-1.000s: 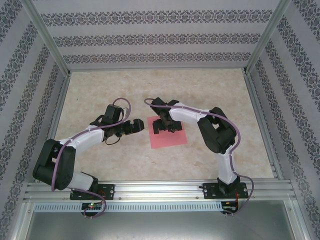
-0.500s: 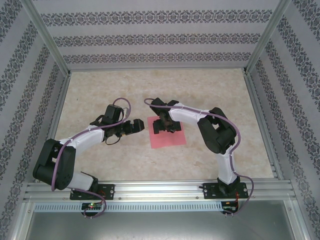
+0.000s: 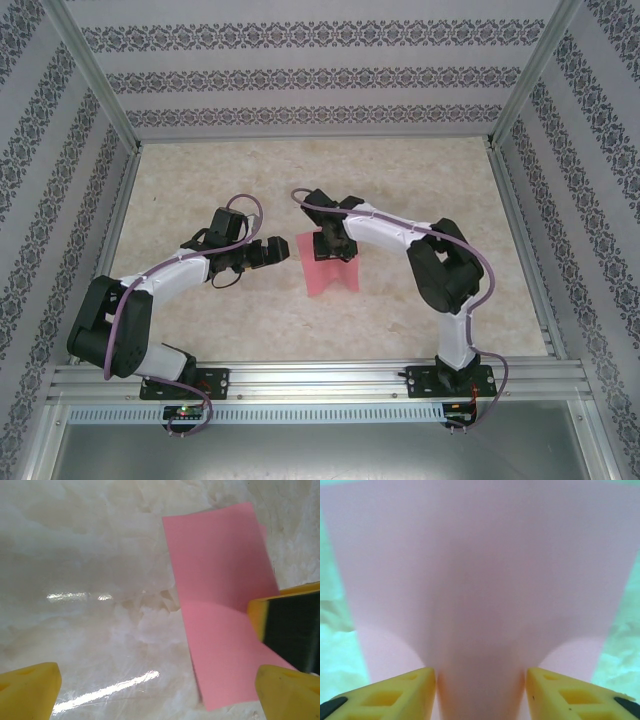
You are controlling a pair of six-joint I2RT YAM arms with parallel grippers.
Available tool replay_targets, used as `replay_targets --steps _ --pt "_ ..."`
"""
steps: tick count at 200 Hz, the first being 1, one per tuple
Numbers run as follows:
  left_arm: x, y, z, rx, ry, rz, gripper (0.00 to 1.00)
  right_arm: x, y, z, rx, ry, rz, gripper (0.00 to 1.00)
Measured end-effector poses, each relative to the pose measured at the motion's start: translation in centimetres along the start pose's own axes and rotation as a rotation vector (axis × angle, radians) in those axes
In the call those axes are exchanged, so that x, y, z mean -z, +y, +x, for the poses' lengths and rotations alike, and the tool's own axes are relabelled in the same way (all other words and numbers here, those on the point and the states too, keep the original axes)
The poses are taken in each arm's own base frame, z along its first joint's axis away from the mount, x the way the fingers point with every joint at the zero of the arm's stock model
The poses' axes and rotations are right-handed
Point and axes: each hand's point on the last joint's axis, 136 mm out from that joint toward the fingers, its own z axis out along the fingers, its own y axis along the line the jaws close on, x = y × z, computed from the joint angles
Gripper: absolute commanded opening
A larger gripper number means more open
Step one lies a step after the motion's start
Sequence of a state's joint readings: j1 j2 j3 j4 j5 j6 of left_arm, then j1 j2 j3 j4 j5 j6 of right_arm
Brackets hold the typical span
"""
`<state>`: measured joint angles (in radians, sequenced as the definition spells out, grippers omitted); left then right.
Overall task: Fold a paper plane with a square sheet of paper (pick it up from the middle)
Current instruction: Fold the square sheet of paper in half at the center of the table.
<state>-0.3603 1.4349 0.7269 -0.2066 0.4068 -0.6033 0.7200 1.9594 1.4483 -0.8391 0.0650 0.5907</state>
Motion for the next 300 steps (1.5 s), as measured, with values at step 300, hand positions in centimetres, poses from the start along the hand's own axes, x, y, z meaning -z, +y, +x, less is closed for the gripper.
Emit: replay_targets --steps 300 --pt "1.1 -1.7 -0.7 -0.03 -0.002 0.029 1.0 -1.4 1.7 2.7 -0.441 -0.107 -0.521 0.54"
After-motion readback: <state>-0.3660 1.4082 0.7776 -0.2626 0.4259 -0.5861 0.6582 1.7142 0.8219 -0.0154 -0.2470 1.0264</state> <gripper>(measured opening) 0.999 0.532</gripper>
